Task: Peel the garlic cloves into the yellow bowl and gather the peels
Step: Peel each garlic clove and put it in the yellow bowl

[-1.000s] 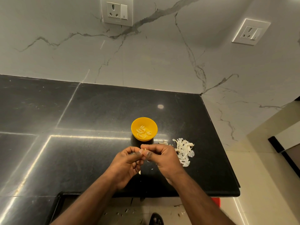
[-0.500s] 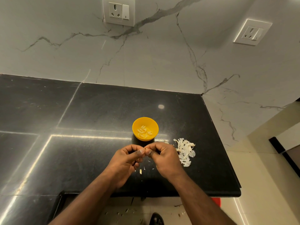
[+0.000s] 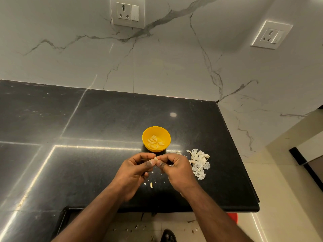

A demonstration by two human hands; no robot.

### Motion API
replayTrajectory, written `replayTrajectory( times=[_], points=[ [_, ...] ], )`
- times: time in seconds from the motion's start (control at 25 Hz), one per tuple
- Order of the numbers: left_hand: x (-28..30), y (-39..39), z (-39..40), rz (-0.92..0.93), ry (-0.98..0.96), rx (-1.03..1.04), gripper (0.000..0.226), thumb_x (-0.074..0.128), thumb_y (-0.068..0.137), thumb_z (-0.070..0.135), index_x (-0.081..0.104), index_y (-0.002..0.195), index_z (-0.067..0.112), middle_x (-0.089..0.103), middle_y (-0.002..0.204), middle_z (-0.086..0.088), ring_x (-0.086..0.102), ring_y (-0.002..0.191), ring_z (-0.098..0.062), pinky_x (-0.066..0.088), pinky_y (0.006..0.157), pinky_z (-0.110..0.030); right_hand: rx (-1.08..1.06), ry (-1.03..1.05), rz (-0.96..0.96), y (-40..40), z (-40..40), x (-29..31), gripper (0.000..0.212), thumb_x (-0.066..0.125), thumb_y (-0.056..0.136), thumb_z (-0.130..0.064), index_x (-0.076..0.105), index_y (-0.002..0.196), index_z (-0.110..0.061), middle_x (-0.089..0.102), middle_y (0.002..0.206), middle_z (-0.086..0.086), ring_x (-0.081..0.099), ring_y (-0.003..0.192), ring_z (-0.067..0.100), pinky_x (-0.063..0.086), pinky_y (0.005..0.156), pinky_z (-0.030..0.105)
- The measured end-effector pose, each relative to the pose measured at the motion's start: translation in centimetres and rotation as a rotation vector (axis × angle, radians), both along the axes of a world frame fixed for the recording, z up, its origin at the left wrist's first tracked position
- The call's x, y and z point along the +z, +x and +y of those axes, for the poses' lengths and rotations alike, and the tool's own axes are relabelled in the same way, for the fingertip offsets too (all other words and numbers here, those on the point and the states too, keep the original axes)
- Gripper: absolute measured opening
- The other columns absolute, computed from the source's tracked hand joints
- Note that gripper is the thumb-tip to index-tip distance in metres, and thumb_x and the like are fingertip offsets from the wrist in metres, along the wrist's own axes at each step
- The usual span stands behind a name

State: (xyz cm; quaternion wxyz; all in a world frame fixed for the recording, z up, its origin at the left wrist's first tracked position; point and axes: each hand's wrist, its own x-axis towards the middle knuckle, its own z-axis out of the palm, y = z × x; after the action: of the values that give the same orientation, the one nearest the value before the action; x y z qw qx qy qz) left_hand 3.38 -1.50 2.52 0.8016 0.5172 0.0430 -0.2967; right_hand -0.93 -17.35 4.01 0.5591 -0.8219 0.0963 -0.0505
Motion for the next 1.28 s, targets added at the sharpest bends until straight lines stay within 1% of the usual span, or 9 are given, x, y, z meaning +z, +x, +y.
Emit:
replayTrajectory(
  times=[0.12, 0.24, 0.36, 0.48, 0.68, 0.92, 1.08, 1.2, 1.28],
  points=[
    [-0.1, 0.0, 0.1, -0.017, 0.008, -0.004, 0.031, 0.076, 0.076, 0.010, 0.074, 0.105, 0.003, 0.070, 0.087, -0.008, 0.059, 0.070, -0.010, 0.045, 0.060, -0.021, 0.017, -0.014, -0.002, 0.1, -0.1, 0.0, 0.009, 0.076, 0.087, -0.018, 0.077, 0.086, -0.027, 0.070, 0.072, -0.018, 0.064, 0.070, 0.001, 0.052, 0.069, 0.021],
    [-0.1, -0.1, 0.3, -0.022, 0.009, -0.012, 0.029, 0.075, 0.076, 0.010, 0.074, 0.104, 0.002, 0.069, 0.085, -0.008, 0.058, 0.070, -0.010, 0.045, 0.061, -0.023, 0.059, 0.036, 0.033, 0.1, -0.1, 0.0, 0.007, 0.074, 0.089, -0.016, 0.077, 0.087, -0.022, 0.069, 0.071, -0.012, 0.062, 0.068, 0.001, 0.051, 0.067, 0.022],
    [0.1, 0.0, 0.4, -0.038, 0.012, -0.030, 0.028, 0.074, 0.077, 0.013, 0.074, 0.103, 0.003, 0.070, 0.087, -0.008, 0.059, 0.073, -0.012, 0.046, 0.062, -0.025, 0.090, 0.205, 0.115, 0.1, -0.2, 0.0, 0.006, 0.071, 0.092, -0.015, 0.077, 0.092, -0.015, 0.070, 0.075, 0.000, 0.061, 0.070, 0.009, 0.053, 0.068, 0.030],
    [0.2, 0.0, 0.4, -0.056, 0.011, -0.033, 0.026, 0.073, 0.079, 0.014, 0.073, 0.102, 0.004, 0.071, 0.093, -0.011, 0.060, 0.080, -0.016, 0.045, 0.065, -0.027, 0.086, 0.402, 0.179, -0.1, 0.0, 0.2, 0.013, 0.065, 0.096, -0.011, 0.074, 0.100, -0.003, 0.069, 0.074, 0.004, 0.062, 0.069, 0.010, 0.051, 0.063, 0.026],
    [0.3, -0.2, 0.2, -0.092, 0.035, -0.040, 0.015, 0.071, 0.081, 0.020, 0.075, 0.094, 0.013, 0.071, 0.089, -0.007, 0.060, 0.080, -0.016, 0.043, 0.065, -0.028, 0.027, 0.453, 0.190, -0.1, 0.3, 0.1, 0.017, 0.063, 0.097, -0.016, 0.074, 0.098, -0.003, 0.071, 0.077, 0.005, 0.063, 0.070, 0.012, 0.050, 0.063, 0.026],
    [-0.2, -0.2, 0.1, -0.171, 0.128, -0.051, 0.010, 0.068, 0.088, 0.018, 0.072, 0.095, 0.012, 0.067, 0.088, -0.010, 0.055, 0.078, -0.021, 0.042, 0.064, -0.030, 0.043, 0.343, 0.206, -0.2, 0.5, -0.1, 0.021, 0.055, 0.102, -0.019, 0.071, 0.092, -0.012, 0.068, 0.076, 0.003, 0.061, 0.070, 0.014, 0.050, 0.062, 0.028],
    [-0.3, -0.2, -0.2, -0.199, 0.171, -0.057, 0.011, 0.063, 0.095, 0.013, 0.070, 0.101, 0.007, 0.068, 0.086, -0.008, 0.056, 0.075, -0.016, 0.043, 0.062, -0.029, 0.034, 0.271, 0.194, 0.0, 0.5, -0.1, 0.023, 0.053, 0.103, -0.022, 0.068, 0.089, -0.014, 0.068, 0.075, 0.001, 0.062, 0.070, 0.013, 0.050, 0.064, 0.032],
    [-0.1, -0.1, -0.8, -0.138, 0.163, -0.050, 0.011, 0.057, 0.099, 0.010, 0.068, 0.098, 0.008, 0.066, 0.083, -0.009, 0.057, 0.072, -0.016, 0.041, 0.061, -0.029, 0.008, 0.090, 0.099, -0.1, 0.9, -0.8, 0.020, 0.052, 0.103, -0.027, 0.066, 0.092, -0.019, 0.071, 0.083, 0.002, 0.066, 0.073, 0.016, 0.057, 0.070, 0.042],
    [0.0, 0.1, -1.0, -0.044, 0.129, -0.027, 0.012, 0.056, 0.098, 0.009, 0.068, 0.095, 0.009, 0.065, 0.082, -0.010, 0.056, 0.070, -0.016, 0.039, 0.061, -0.029, 0.014, -0.050, 0.017, -0.3, 0.9, -1.2, 0.016, 0.053, 0.102, -0.030, 0.064, 0.092, -0.026, 0.068, 0.084, -0.005, 0.066, 0.076, 0.014, 0.056, 0.073, 0.044]
  ],
)
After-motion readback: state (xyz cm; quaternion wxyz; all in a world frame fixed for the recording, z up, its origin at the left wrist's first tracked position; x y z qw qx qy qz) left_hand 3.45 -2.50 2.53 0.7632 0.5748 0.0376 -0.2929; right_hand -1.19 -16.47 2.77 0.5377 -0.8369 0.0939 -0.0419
